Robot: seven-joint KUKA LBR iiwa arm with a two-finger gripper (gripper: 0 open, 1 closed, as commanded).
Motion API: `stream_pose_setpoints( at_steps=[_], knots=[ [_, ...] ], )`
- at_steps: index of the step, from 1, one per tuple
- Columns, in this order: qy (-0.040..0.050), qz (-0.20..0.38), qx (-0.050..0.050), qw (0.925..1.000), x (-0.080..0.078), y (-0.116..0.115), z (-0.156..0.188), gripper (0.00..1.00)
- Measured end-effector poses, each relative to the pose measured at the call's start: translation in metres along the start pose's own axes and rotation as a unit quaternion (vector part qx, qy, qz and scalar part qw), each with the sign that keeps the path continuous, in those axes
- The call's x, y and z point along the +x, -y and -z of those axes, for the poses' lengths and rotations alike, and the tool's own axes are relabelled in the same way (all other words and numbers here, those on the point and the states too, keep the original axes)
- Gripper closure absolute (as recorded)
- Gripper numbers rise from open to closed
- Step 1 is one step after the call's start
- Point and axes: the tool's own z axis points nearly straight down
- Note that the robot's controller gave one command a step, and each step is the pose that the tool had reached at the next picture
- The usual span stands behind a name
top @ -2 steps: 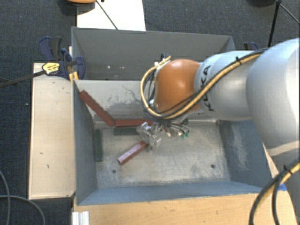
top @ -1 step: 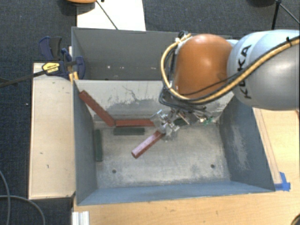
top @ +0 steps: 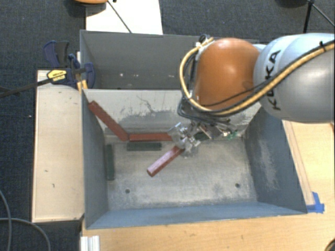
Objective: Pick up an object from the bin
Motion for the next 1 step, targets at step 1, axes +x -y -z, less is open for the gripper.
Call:
stream_pose_setpoints(
  at_steps=[1],
  knots=[
    [-0.0035,0.004,-0.002,1.0,0.0326,-0.0054,0.0503,1.0]
  ],
)
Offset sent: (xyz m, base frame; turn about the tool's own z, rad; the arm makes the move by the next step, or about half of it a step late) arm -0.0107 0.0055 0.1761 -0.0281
